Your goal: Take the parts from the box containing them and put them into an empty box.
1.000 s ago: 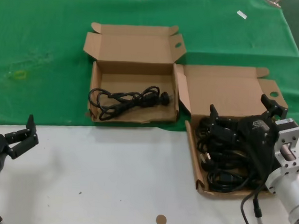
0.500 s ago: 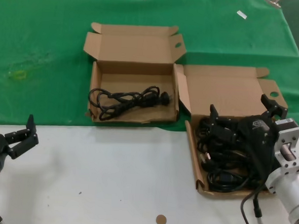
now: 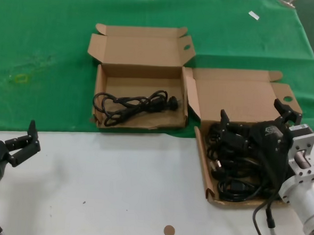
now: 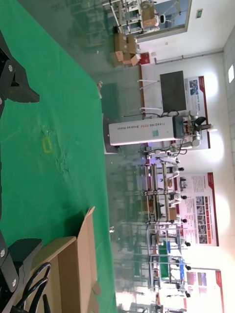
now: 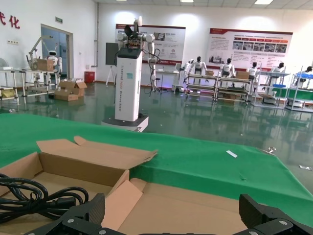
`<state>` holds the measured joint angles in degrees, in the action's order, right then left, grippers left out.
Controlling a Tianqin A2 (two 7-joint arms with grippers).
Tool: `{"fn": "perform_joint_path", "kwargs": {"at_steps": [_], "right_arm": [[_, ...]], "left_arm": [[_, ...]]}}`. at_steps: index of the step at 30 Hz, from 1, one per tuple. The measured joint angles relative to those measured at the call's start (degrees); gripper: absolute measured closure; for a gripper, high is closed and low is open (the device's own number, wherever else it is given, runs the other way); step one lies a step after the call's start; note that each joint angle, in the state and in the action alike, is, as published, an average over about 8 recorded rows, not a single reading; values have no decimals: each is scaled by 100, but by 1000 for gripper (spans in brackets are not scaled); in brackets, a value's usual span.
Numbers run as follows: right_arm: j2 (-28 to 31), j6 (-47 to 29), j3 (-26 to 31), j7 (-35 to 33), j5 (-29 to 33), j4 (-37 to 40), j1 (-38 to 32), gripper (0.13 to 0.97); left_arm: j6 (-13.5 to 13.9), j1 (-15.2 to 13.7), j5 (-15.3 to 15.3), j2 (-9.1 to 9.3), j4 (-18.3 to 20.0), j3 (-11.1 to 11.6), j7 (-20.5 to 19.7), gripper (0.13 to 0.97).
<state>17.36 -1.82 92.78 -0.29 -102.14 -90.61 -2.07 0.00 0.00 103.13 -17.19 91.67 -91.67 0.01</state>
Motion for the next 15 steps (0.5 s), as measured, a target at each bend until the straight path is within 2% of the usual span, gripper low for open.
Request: {"fn": "perform_joint_path", "kwargs": {"at_steps": [15], "right_arm": [[0,0,0,0,0,0,0,129]], "left_arm": [[0,0,0,0,0,0,-2,132]]}}
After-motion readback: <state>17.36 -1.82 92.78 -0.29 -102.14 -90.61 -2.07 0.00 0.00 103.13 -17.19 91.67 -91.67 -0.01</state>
